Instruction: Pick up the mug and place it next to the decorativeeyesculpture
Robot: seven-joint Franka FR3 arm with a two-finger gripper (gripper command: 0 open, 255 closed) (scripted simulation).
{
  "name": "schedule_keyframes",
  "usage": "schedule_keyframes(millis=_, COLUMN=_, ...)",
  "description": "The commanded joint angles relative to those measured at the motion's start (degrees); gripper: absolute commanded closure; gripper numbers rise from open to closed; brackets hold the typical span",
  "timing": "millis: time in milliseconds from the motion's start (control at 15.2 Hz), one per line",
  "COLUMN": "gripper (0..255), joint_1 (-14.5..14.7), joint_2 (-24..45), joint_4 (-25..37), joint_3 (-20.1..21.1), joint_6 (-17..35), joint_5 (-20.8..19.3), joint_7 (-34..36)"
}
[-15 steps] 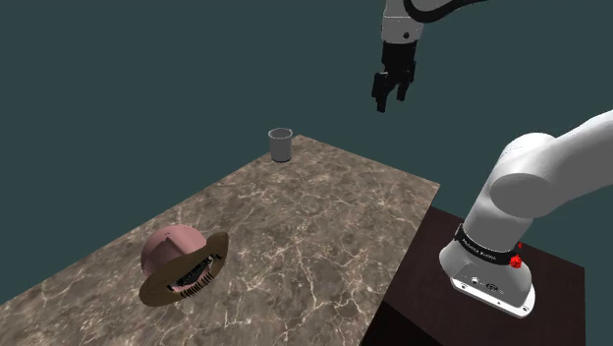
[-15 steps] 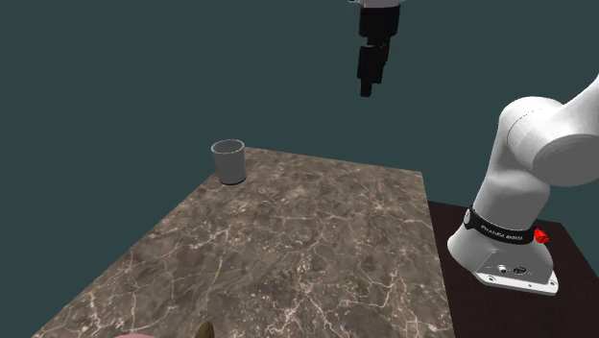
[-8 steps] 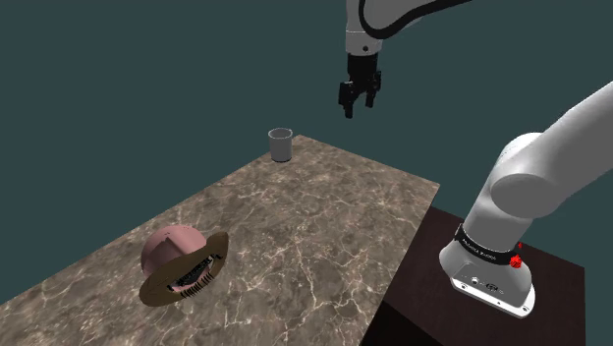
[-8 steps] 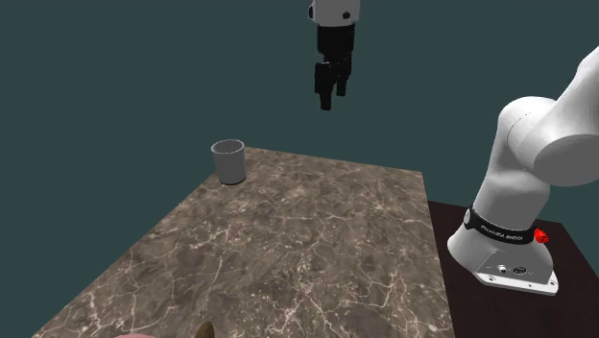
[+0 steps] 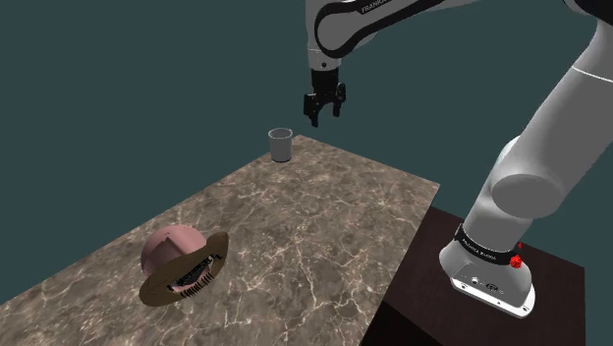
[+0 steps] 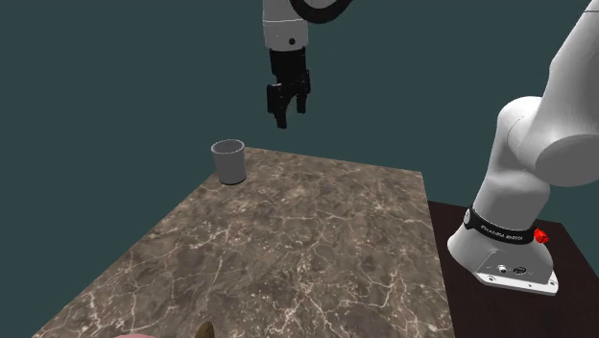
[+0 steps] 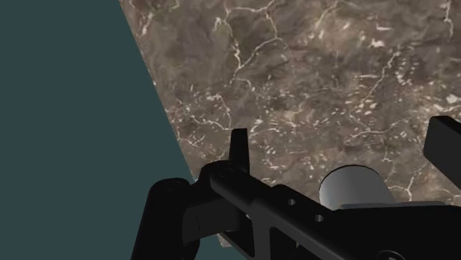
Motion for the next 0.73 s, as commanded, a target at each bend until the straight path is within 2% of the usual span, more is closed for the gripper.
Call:
schedule_keyframes(millis=0, gripper=0, joint_1=0.4, joint_2=4.6, joint_4=3.9, joint_3=0.6, joint_6=0.7, joint_5=-0.2, joint_7=1.2)
schedule_keyframes(millis=660, gripper=0, joint_1=2.7, joint_2=27.4, joint_4=26.9, joint_3=1.8, joint_6=0.2, joint_5=-2.0, joint_7=5.7)
